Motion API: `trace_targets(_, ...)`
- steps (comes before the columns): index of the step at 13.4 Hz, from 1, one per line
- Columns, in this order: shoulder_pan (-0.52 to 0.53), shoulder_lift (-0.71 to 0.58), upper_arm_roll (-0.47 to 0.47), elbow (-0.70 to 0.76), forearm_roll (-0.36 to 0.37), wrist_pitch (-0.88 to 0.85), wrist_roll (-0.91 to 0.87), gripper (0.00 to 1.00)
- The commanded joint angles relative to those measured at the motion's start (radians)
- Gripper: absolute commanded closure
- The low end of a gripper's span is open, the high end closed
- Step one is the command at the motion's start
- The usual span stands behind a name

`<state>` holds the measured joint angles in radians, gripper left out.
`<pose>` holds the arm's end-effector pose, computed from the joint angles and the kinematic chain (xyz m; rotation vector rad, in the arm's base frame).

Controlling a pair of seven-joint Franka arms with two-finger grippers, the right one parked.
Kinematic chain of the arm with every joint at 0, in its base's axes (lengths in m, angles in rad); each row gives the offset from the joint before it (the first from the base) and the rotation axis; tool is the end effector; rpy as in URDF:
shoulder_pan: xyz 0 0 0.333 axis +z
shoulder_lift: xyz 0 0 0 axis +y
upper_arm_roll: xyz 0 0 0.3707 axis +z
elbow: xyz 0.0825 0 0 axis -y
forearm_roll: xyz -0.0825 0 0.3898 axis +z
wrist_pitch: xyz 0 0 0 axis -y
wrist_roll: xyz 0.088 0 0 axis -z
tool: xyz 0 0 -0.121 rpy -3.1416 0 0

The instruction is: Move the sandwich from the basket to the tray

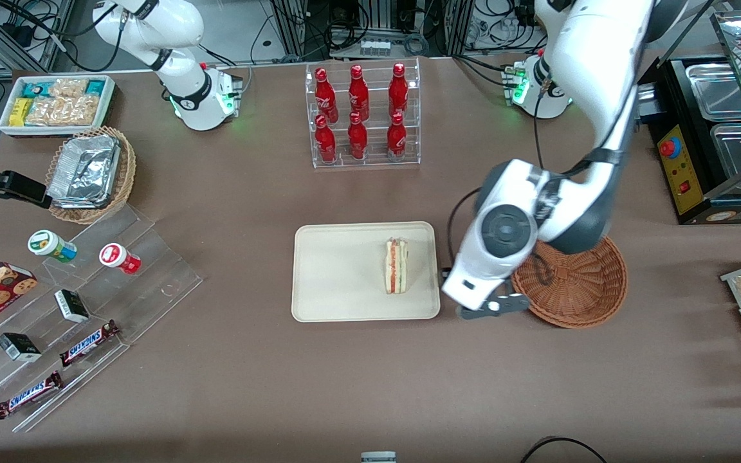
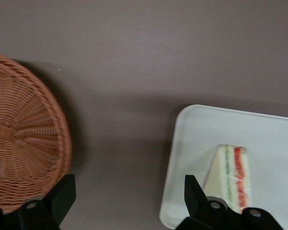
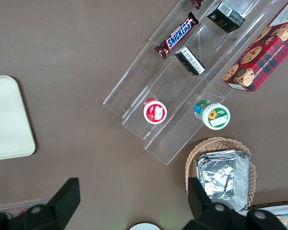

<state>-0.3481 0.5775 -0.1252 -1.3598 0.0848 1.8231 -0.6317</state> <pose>0.6697 -0.3114 0.4079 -3.0627 -0.2287 0.1342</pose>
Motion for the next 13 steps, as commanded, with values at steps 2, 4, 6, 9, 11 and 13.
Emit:
trace_targets(2, 0.109, -0.116, -0.010, -0.061, -0.016, -0.097, 0.139, 0.00)
trace_targets(4, 0.156, -0.163, -0.008, -0.067, -0.017, -0.163, 0.206, 0.00)
trace_targets(6, 0.230, -0.295, -0.008, -0.157, -0.066, -0.198, 0.326, 0.00)
trace_targets(9, 0.283, -0.442, -0.004, -0.206, -0.080, -0.303, 0.406, 0.00)
trace_targets(11, 0.294, -0.520, -0.002, -0.206, -0.080, -0.362, 0.405, 0.00)
trace_targets(13, 0.301, -0.580, 0.027, -0.206, -0.080, -0.431, 0.408, 0.00)
